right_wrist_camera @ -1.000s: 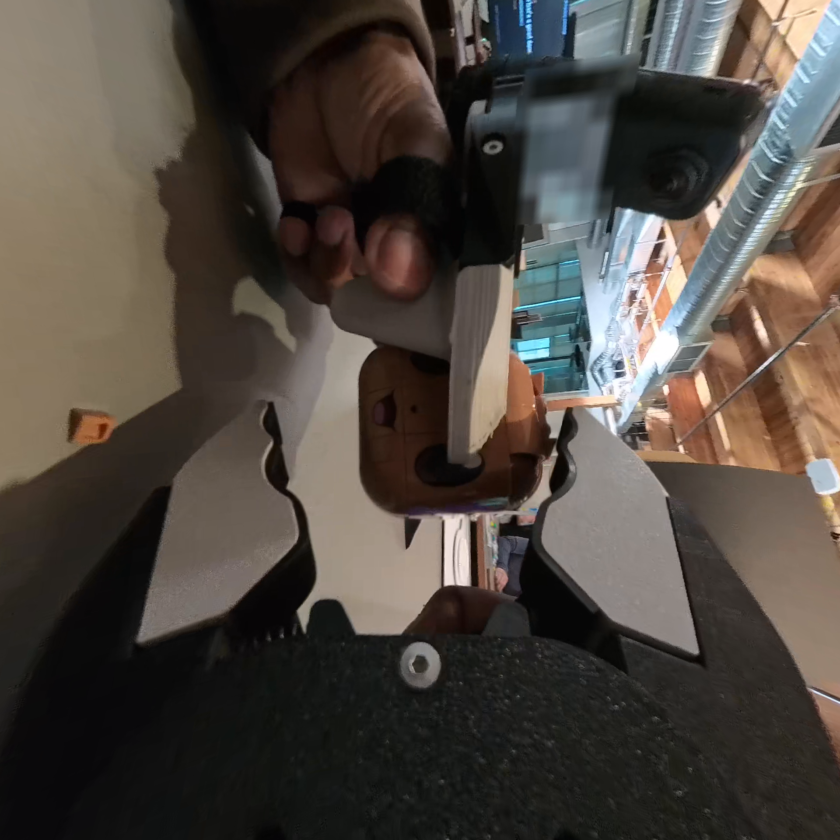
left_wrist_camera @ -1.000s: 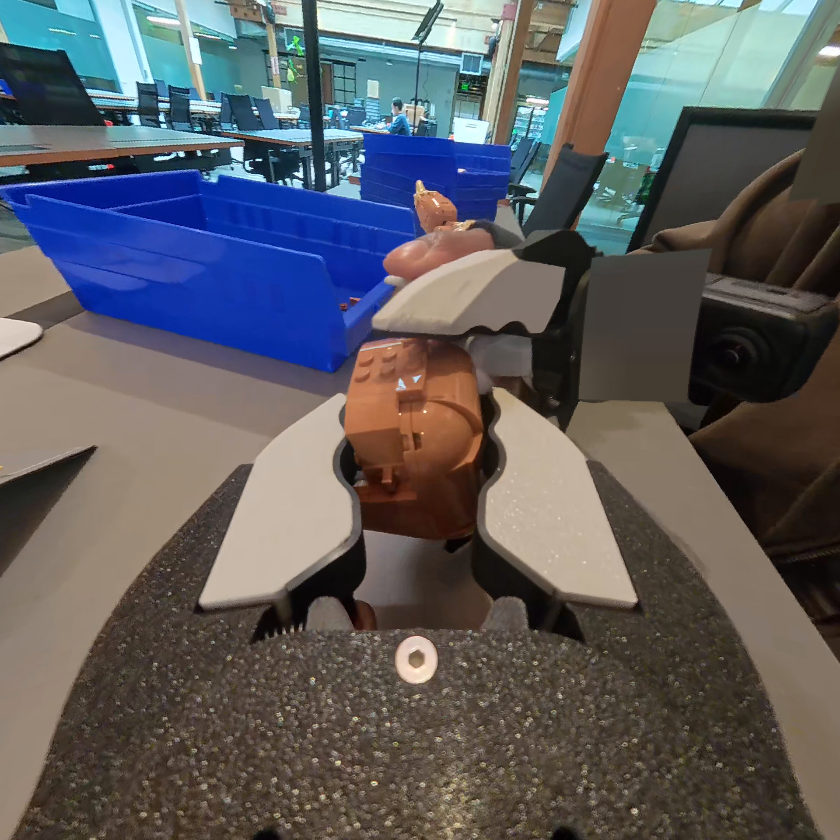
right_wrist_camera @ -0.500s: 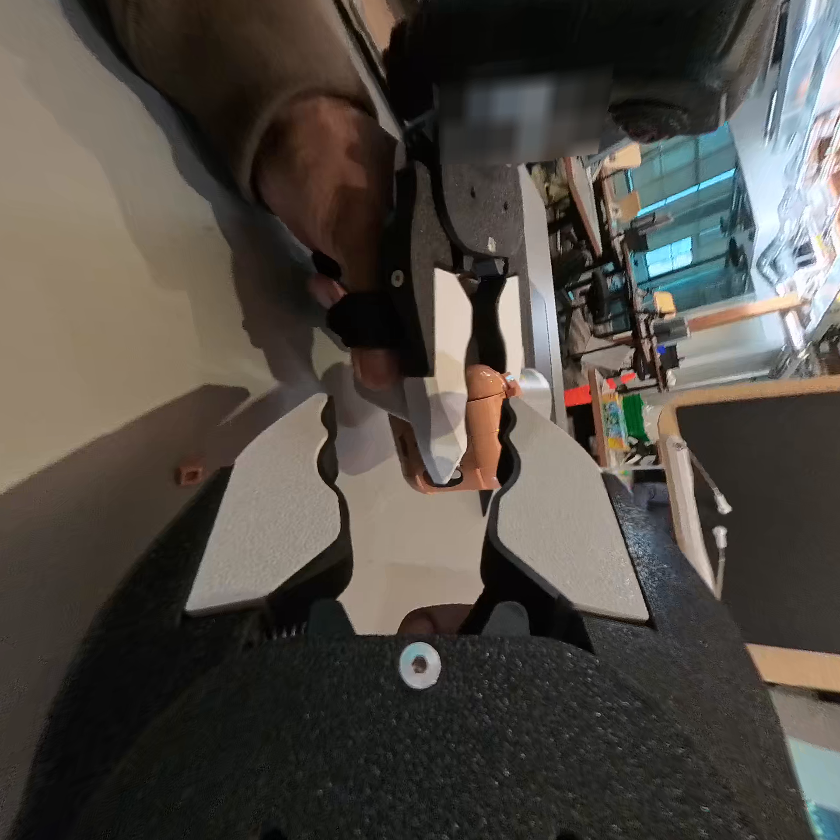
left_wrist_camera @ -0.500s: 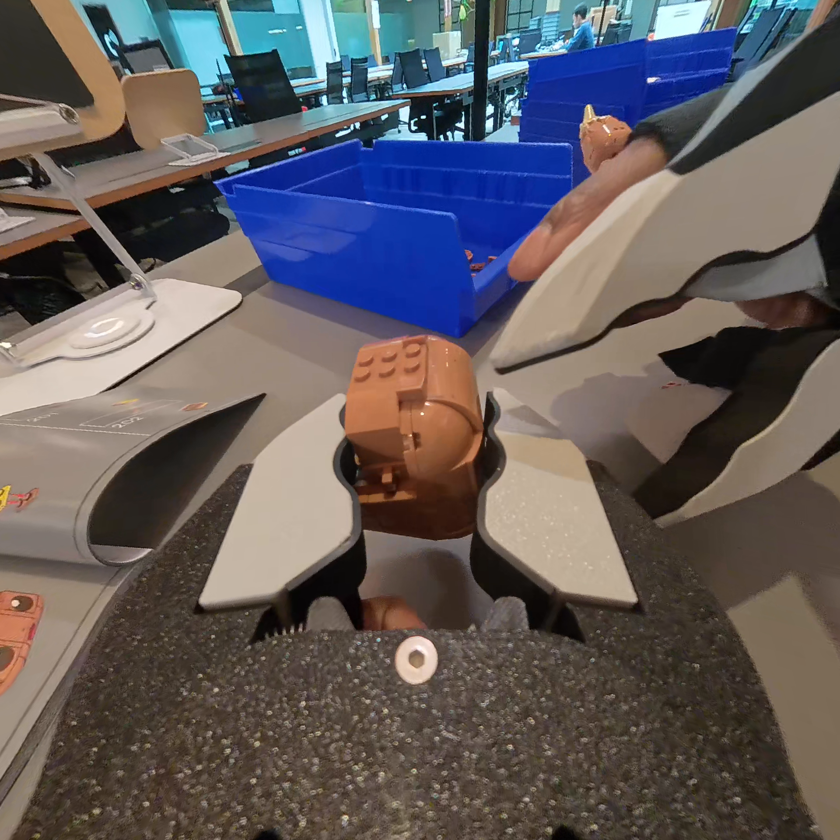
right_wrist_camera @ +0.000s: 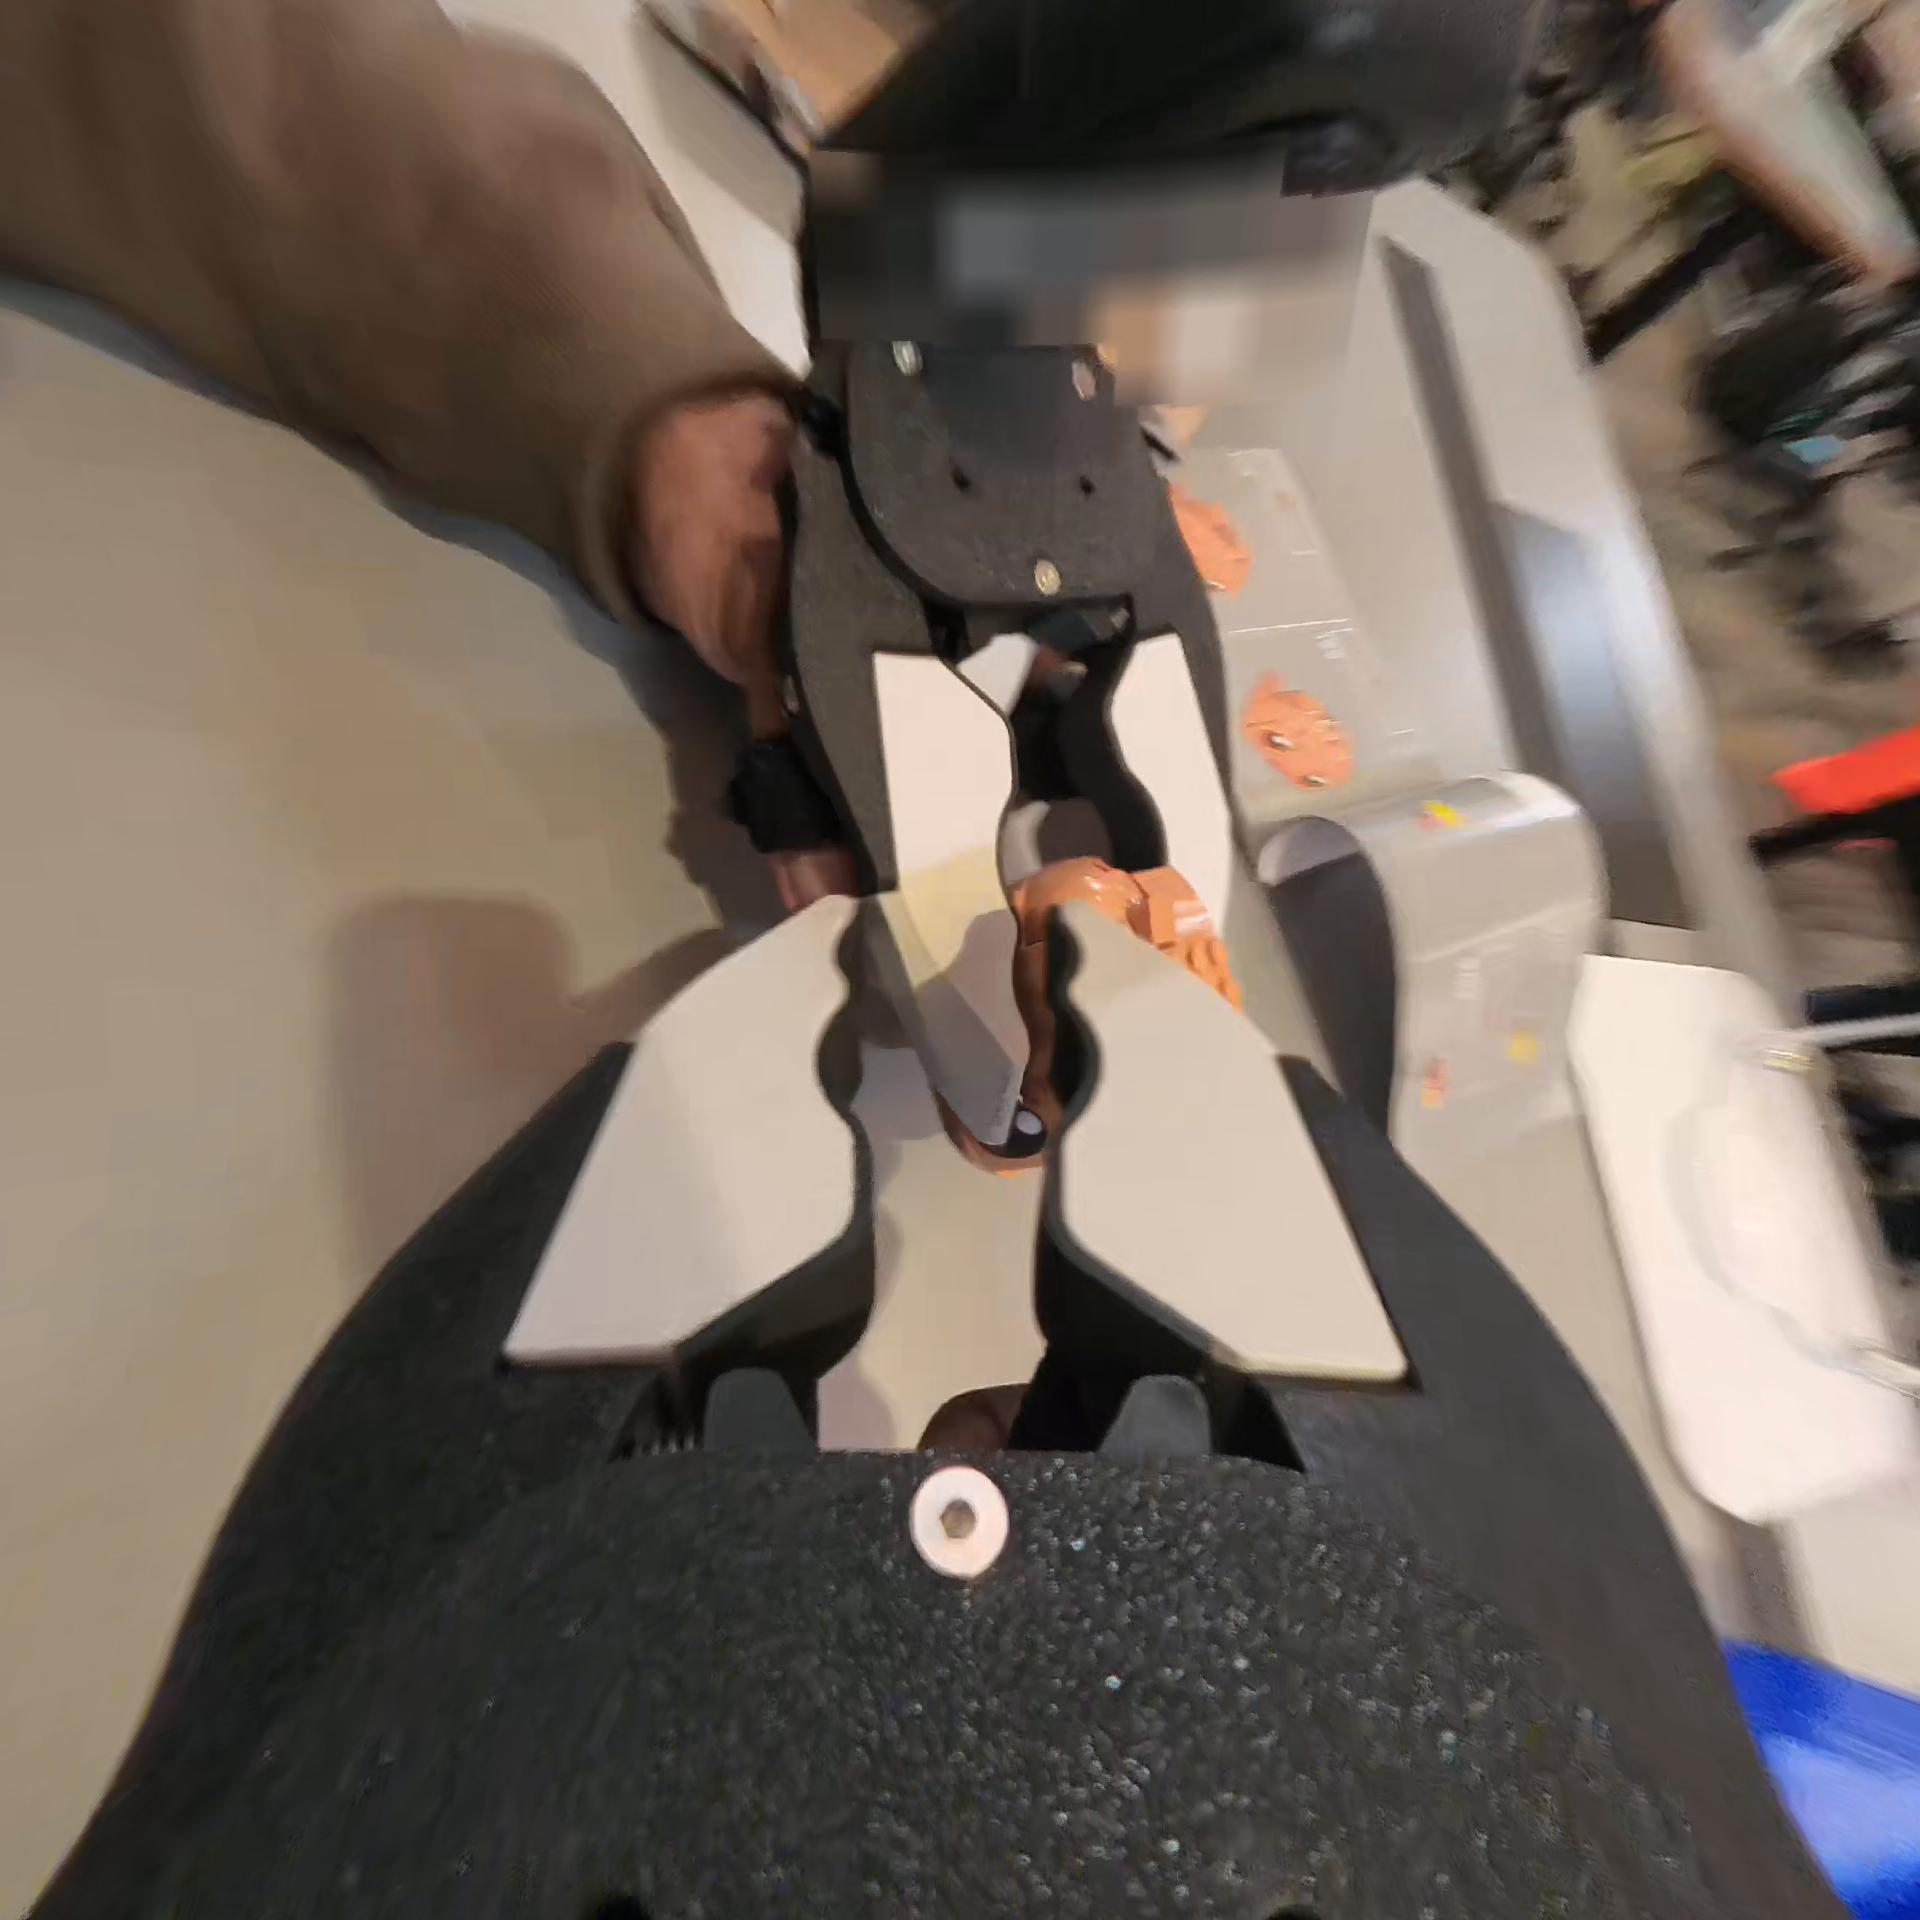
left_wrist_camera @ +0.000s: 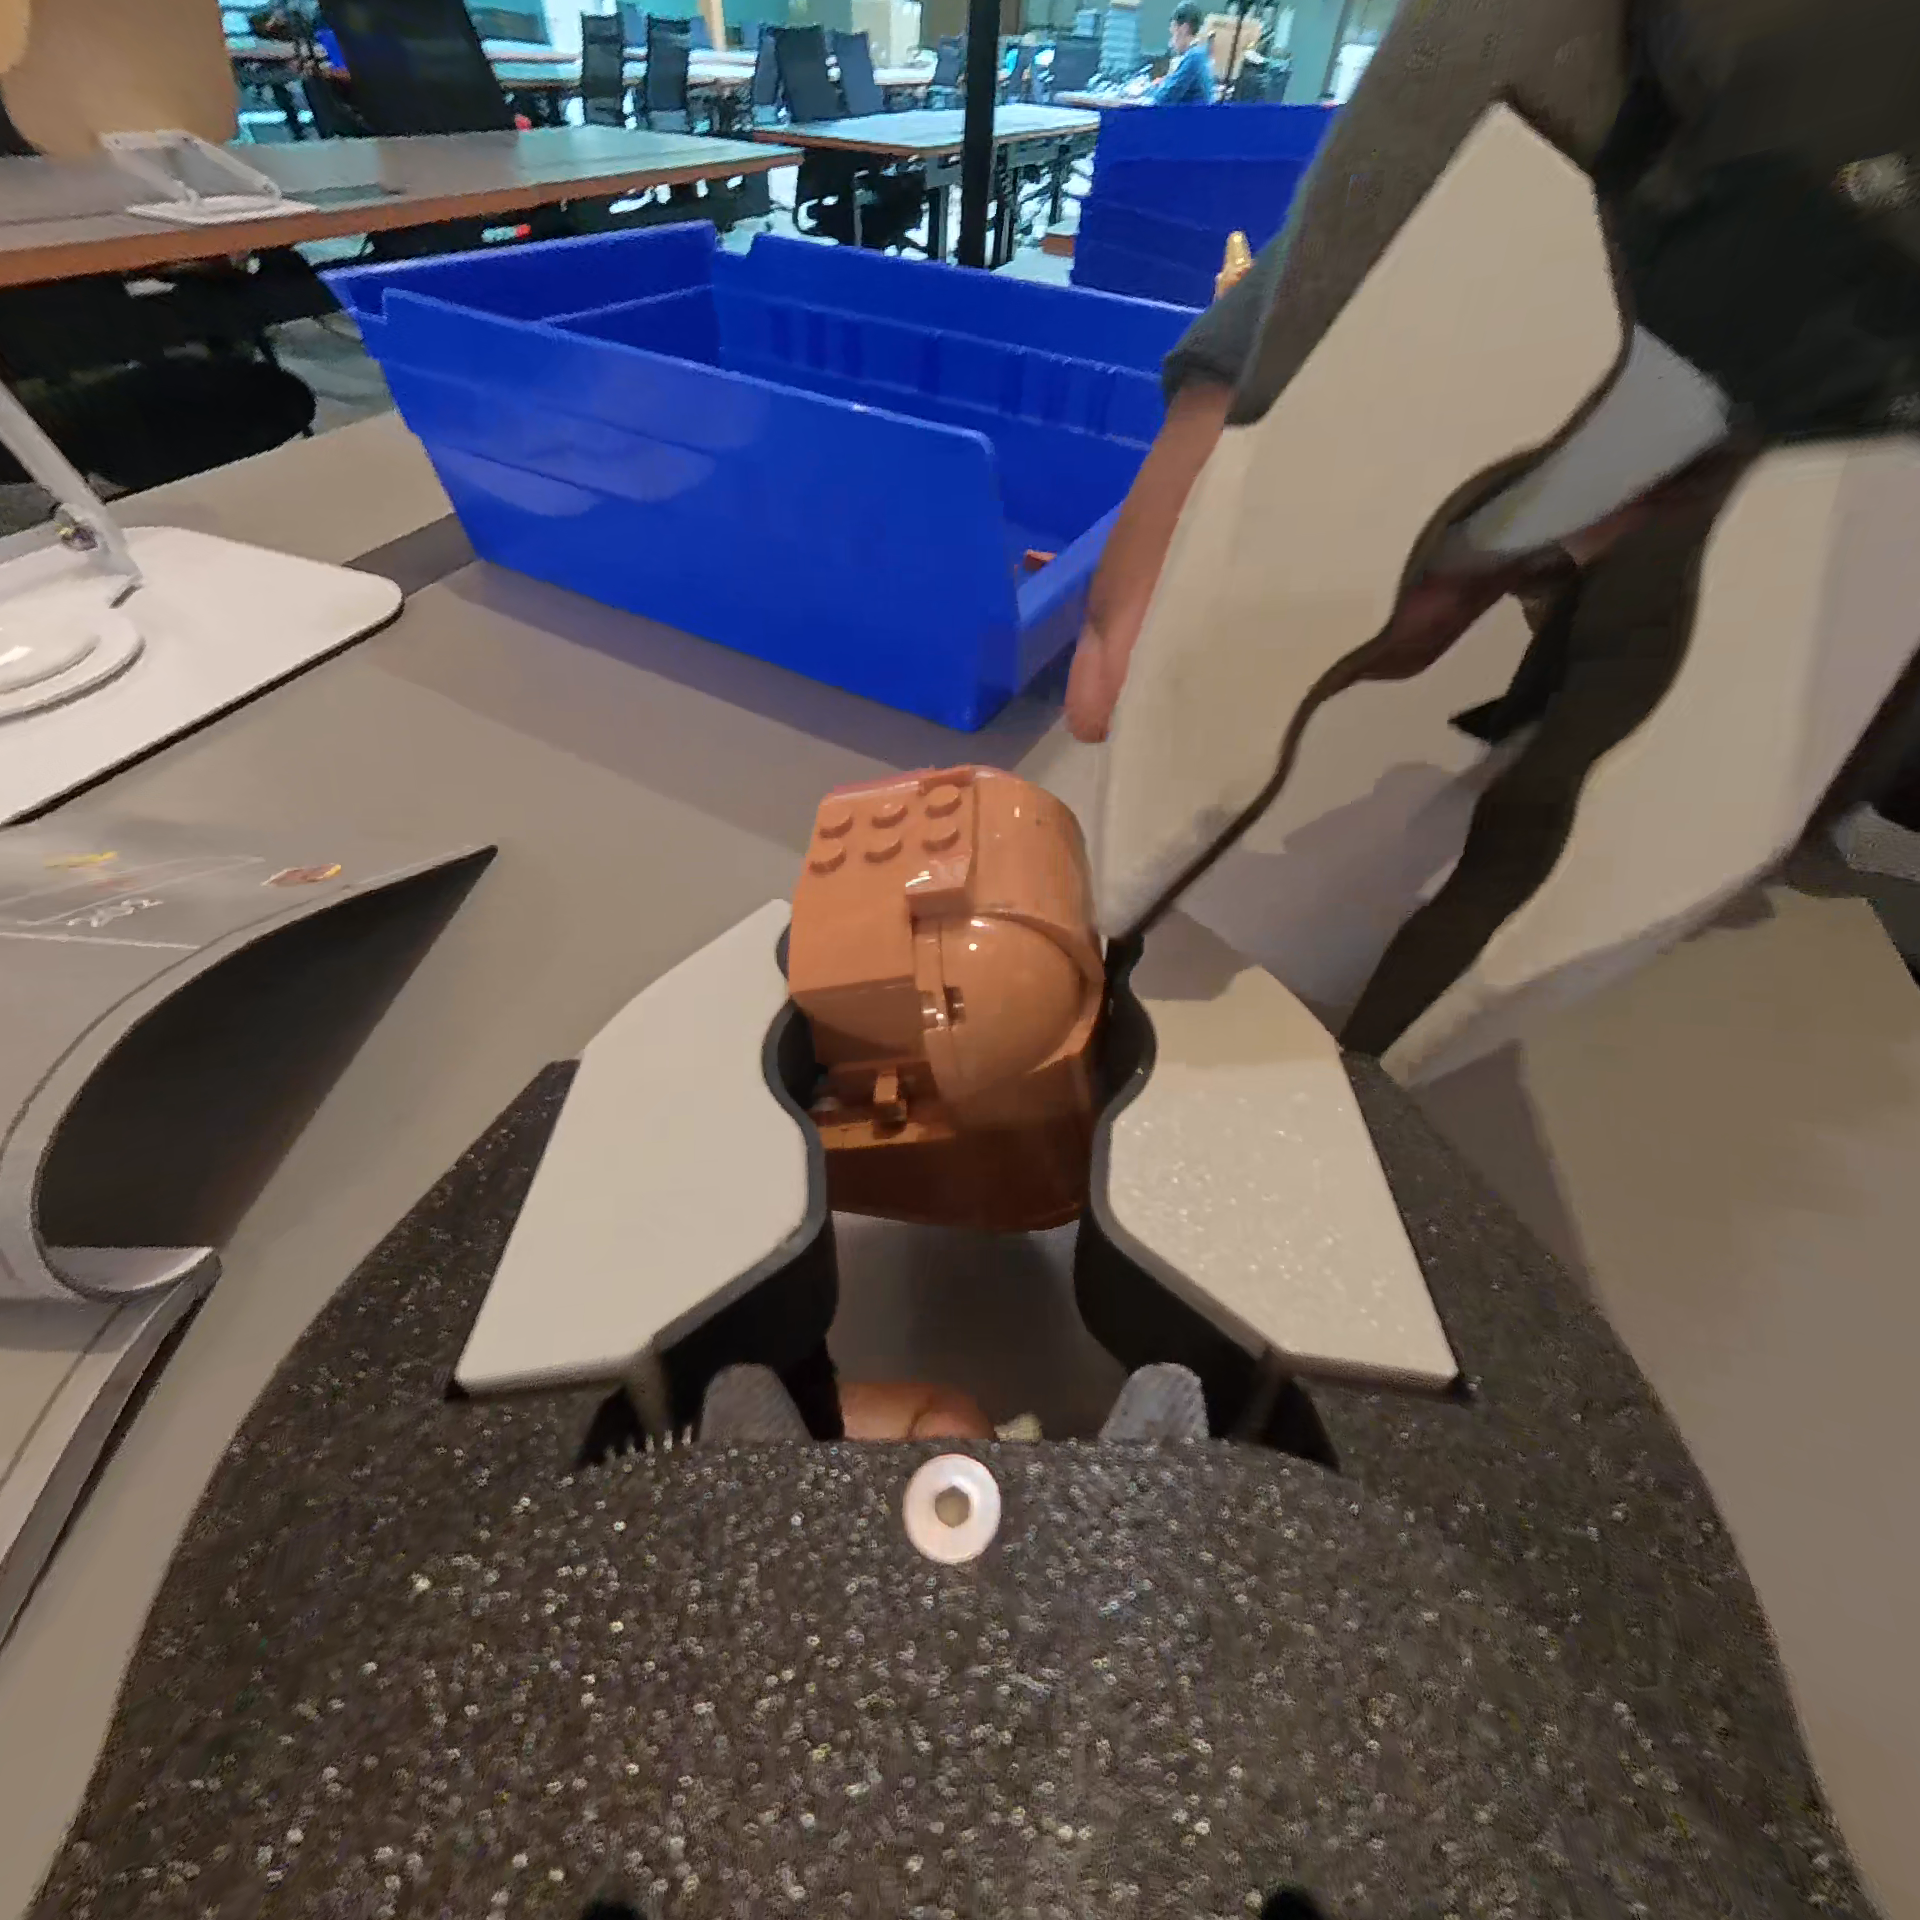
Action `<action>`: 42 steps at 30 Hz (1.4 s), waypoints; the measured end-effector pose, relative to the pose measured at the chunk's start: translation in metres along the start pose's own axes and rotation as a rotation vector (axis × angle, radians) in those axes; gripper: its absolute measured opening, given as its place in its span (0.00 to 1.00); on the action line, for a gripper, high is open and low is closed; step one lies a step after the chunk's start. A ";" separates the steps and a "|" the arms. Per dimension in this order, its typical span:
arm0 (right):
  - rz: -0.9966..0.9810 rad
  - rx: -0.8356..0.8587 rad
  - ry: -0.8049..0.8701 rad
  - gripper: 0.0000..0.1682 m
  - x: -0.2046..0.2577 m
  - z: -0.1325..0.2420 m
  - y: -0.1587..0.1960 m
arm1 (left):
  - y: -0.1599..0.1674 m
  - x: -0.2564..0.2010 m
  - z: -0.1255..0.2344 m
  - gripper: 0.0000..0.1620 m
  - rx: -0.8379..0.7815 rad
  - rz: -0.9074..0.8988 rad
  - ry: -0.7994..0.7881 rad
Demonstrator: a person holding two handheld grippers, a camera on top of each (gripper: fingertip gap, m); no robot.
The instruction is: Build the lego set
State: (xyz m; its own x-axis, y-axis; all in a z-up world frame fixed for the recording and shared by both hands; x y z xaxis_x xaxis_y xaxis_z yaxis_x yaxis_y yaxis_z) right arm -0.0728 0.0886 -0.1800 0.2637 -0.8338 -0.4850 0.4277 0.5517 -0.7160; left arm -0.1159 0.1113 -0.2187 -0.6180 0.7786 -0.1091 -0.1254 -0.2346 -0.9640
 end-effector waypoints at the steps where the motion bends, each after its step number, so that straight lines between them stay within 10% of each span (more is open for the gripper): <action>1: -0.045 -0.017 -0.049 0.14 -0.002 0.005 -0.004 | -0.001 -0.001 0.001 0.33 -0.005 -0.022 0.013; 4: -0.165 -0.044 -0.119 0.00 -0.022 0.017 -0.015 | 0.001 -0.003 0.000 0.33 0.017 -0.043 0.026; 20: -0.072 0.271 -0.248 0.00 -0.039 -0.012 0.003 | 0.006 -0.008 -0.004 0.33 0.070 -0.072 0.042; 42: -0.013 0.216 -0.190 0.00 -0.040 -0.007 0.005 | 0.000 -0.011 -0.002 0.32 0.032 -0.045 0.065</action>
State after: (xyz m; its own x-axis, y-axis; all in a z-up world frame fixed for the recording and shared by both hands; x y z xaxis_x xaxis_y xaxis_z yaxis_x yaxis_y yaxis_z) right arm -0.0876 0.1251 -0.1677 0.4055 -0.8406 -0.3590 0.6009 0.5411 -0.5883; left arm -0.1074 0.1039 -0.2184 -0.5593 0.8249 -0.0820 -0.1773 -0.2157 -0.9602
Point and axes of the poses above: each gripper's, where its closed fingertips meet, z back along the fingers, y out of its underside, x = y × z across the jaws, the point moved 4 cm from there along z, back along the fingers, and after that the axes turned 12 degrees about y, right-handed, at the moved point
